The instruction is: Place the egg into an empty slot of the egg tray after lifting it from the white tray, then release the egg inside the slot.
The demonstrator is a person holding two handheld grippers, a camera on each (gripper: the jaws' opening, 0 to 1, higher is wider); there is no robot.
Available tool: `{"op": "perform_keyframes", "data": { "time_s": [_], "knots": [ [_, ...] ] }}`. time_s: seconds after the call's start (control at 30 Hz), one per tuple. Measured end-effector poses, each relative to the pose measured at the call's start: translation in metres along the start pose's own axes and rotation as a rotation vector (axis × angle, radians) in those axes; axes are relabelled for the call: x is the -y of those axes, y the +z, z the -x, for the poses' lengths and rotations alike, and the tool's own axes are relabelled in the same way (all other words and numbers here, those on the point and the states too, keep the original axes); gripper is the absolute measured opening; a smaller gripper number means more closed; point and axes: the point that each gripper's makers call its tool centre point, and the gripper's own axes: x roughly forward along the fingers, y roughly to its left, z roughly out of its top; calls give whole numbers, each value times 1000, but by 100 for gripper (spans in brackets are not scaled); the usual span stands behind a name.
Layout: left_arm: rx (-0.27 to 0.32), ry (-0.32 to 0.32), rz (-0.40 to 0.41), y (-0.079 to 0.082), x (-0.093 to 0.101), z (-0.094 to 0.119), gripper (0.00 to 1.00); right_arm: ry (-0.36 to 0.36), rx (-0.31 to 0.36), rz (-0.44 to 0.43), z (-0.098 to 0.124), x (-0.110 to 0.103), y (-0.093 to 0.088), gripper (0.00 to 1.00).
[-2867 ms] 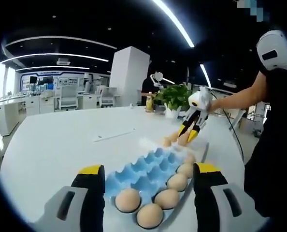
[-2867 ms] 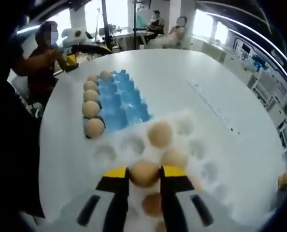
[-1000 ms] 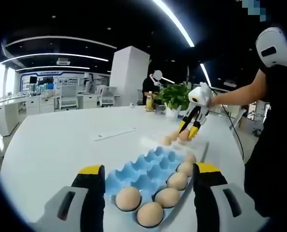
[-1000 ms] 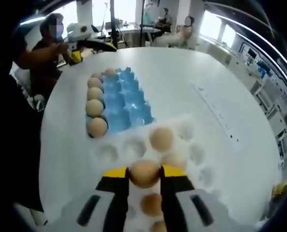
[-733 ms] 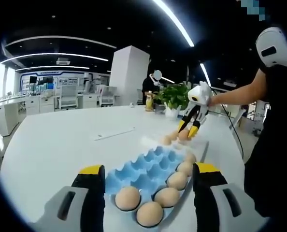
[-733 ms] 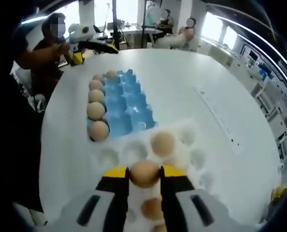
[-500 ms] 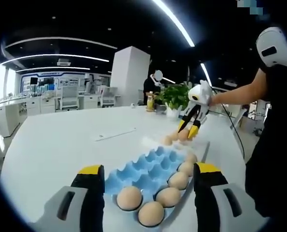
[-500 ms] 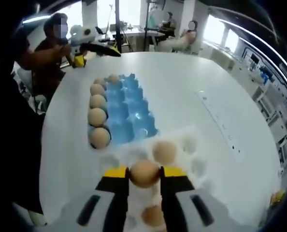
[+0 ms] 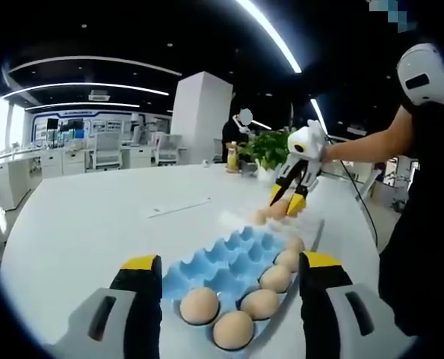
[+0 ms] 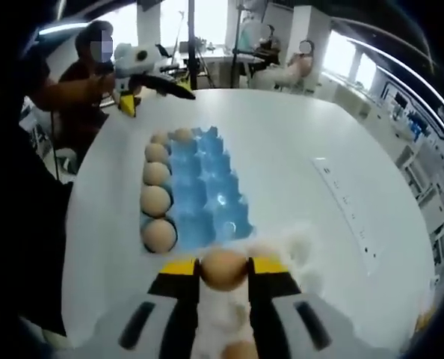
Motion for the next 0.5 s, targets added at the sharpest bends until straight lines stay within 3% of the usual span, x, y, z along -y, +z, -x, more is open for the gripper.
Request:
{"op": "perform_keyframes", "data": {
  "time_s": [0.5],
  "knots": [
    [4, 3, 3, -2, -3, 2, 76, 44, 35, 45, -19, -11, 30, 25]
  ]
}}
